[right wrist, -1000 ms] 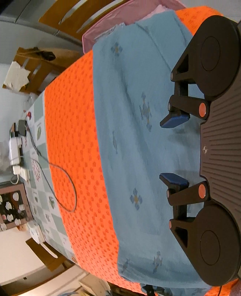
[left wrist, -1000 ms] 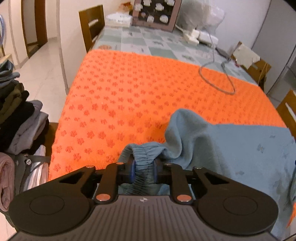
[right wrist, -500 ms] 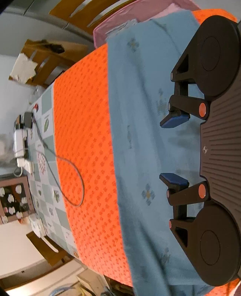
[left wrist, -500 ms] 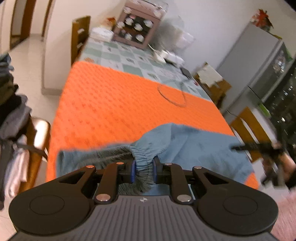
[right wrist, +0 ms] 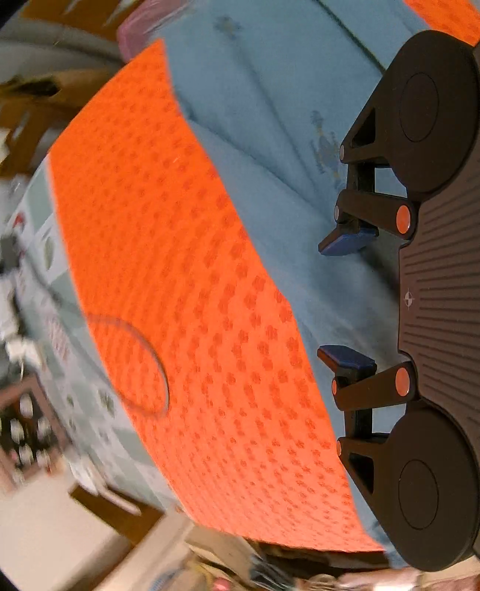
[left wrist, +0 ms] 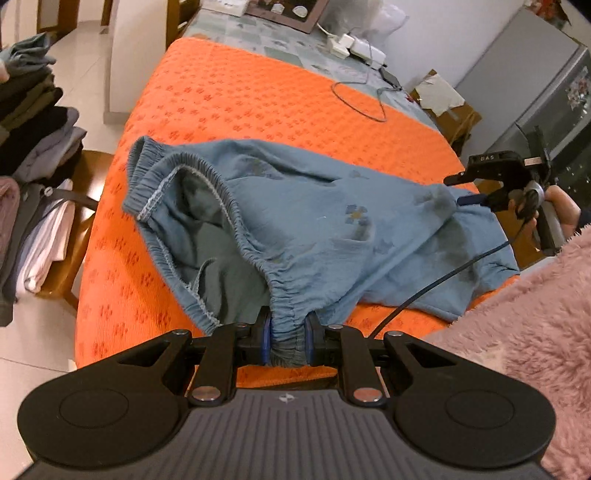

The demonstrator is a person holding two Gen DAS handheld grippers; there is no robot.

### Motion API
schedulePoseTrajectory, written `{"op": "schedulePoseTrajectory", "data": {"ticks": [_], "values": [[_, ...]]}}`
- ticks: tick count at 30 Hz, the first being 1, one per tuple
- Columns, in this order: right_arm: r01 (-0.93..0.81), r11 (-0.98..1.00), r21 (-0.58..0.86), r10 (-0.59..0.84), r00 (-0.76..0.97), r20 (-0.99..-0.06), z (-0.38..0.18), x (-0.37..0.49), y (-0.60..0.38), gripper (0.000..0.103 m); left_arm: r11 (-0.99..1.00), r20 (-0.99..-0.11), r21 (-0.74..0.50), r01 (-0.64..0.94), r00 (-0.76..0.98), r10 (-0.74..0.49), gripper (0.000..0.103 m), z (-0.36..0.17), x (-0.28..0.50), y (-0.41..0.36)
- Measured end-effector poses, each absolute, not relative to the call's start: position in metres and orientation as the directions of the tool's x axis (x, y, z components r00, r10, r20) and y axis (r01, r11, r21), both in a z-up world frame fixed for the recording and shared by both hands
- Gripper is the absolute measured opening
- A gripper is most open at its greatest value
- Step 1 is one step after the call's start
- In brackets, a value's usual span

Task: Fold clothes
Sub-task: 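Grasp the waistband with the left gripper and spread the pants flat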

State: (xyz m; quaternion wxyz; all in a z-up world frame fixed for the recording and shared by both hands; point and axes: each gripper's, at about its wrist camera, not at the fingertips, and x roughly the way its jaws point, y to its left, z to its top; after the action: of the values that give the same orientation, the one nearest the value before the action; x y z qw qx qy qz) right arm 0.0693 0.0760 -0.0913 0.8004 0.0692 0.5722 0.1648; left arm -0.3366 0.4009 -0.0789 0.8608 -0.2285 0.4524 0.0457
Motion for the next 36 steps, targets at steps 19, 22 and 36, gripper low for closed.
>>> {"op": "schedulePoseTrajectory", "data": {"ticks": [19,22,36], "values": [[-0.061,0.936,0.347,0.347,0.331,-0.877,-0.085,0.014,0.020,0.003,0.830,-0.765,-0.491,-0.263,0.586,-0.267,0.059,-0.087,-0.303,0.429],[-0.014,0.940,0.340,0.324,0.342,-0.882,-0.086,-0.005,0.006,0.003,0.811,-0.771,-0.514,-0.280,0.565,-0.293,0.059,-0.097,-0.298,0.436],[-0.008,0.948,0.317,0.297,0.374,-0.879,-0.089,-0.017,-0.004,0.011,0.760,-0.741,-0.557,-0.335,0.614,-0.273,0.059,-0.097,-0.275,0.449]]}}
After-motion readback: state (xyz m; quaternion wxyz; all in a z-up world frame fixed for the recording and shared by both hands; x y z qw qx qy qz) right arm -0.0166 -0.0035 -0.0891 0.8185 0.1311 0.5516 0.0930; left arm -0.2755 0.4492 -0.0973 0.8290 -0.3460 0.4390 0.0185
